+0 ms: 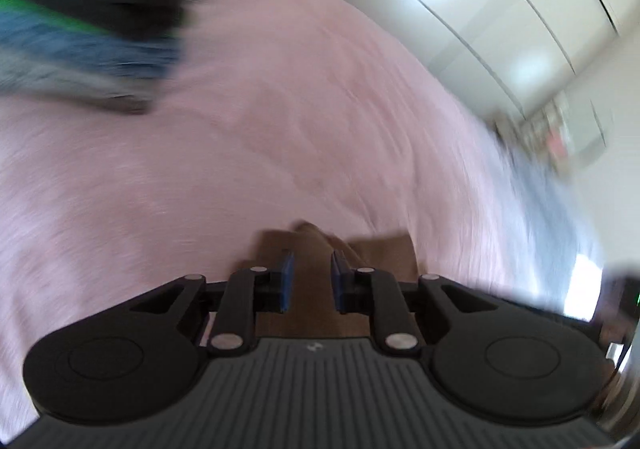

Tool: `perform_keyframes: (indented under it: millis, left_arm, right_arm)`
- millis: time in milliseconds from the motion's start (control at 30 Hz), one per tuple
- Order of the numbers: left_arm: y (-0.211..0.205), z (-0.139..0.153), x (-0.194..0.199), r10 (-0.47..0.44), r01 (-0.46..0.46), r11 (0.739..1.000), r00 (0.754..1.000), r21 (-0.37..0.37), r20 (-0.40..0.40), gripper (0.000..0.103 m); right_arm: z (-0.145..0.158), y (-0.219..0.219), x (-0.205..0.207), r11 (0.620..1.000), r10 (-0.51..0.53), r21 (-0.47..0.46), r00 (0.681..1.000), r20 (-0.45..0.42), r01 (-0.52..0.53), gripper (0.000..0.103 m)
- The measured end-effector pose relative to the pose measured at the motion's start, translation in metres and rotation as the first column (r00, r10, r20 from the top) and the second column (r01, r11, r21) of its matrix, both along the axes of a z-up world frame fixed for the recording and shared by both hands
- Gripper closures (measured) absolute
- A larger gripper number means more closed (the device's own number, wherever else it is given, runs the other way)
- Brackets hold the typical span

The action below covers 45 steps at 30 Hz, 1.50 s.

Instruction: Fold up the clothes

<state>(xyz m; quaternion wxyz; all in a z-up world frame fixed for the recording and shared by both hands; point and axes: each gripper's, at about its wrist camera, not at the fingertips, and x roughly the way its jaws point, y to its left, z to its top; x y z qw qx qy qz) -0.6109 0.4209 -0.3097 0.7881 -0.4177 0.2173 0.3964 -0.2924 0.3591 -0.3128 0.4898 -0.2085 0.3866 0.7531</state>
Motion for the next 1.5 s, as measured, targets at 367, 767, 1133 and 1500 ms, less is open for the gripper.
perform_keyframes:
  millis: [367, 767, 1133, 1500]
  left_arm:
    - [-0.002, -0.016, -0.011, 0.128, -0.129, 0.991, 0.99, -0.017, -0.06, 0.085]
    - [-0.046, 0.022, -0.029, 0.081, -0.086, 0.994, 0.994, -0.071, -0.072, 0.089]
    - [-0.079, 0.022, 0.003, -0.033, -0.056, 0.965, 0.944, -0.257, -0.329, 0.073]
    - [-0.145, 0.083, 0.024, 0.027, -0.176, 0.952, 0.863, -0.249, -0.505, 0.06]
  right_arm:
    - [-0.062, 0.033, -0.059, 0.999, -0.018, -0.022, 0.984, 0.176, 0.023, 0.075]
    - [0.012, -0.047, -0.025, 0.988, -0.1, -0.099, 0.982, 0.16, 0.116, 0.073]
    - [0.002, -0.094, -0.038, 0.923, -0.124, -0.283, 0.897, 0.425, 0.262, 0.045]
    - [0.055, -0.106, -0.019, 0.906, 0.019, -0.413, 0.968, 0.251, 0.09, 0.019]
